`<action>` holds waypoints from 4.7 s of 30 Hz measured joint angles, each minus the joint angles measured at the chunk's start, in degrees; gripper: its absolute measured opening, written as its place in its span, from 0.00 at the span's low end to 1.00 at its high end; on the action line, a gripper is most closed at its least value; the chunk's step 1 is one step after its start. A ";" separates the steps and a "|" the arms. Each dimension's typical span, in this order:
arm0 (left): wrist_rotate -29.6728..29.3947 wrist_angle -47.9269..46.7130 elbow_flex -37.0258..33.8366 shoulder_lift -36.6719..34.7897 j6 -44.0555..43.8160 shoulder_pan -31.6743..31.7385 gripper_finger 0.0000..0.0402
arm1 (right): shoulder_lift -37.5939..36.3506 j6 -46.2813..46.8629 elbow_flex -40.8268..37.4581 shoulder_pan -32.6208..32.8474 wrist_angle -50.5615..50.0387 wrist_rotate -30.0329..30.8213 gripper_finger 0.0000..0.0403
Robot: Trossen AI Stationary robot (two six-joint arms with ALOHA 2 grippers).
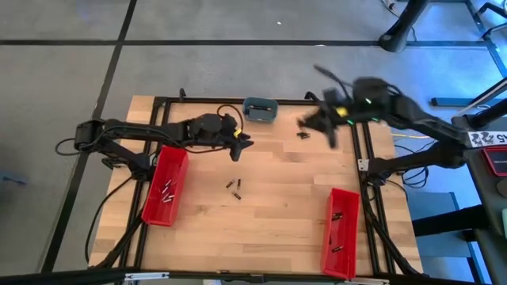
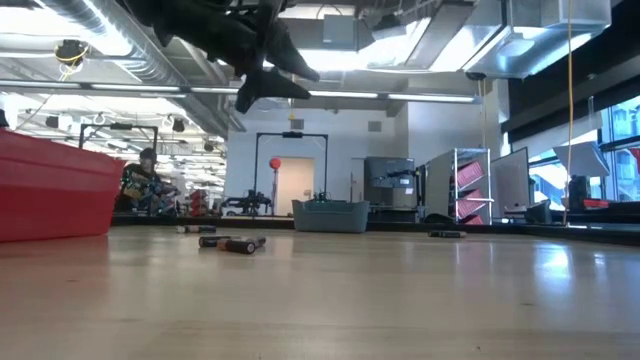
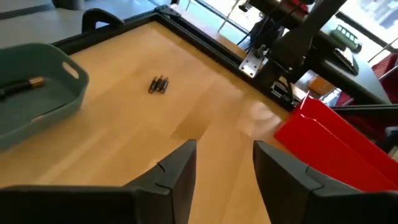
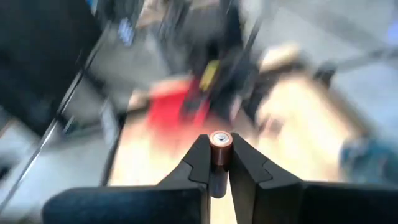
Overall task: Sort batteries
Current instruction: Put the small brown battery into the right red bin
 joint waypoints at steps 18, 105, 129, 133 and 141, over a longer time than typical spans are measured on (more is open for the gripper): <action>-1.05 -2.61 0.04 -0.05 3.28 0.04 0.36 | -10.68 58.75 -40.21 59.12 -9.12 12.02 0.07; -4.74 -26.67 -0.15 15.56 -0.82 -12.02 0.03 | -8.63 22.77 -23.55 33.07 1.80 58.48 0.29; 4.46 34.91 7.17 4.28 -4.95 -0.76 0.03 | 9.44 6.23 -23.82 7.17 53.48 16.32 0.47; 4.37 34.74 7.17 4.25 -4.96 -0.79 0.03 | 11.72 6.46 -23.74 7.27 58.53 16.12 0.42; 4.03 34.54 7.26 4.12 -4.69 -0.76 0.07 | 11.54 6.26 -23.36 7.27 59.64 16.60 0.16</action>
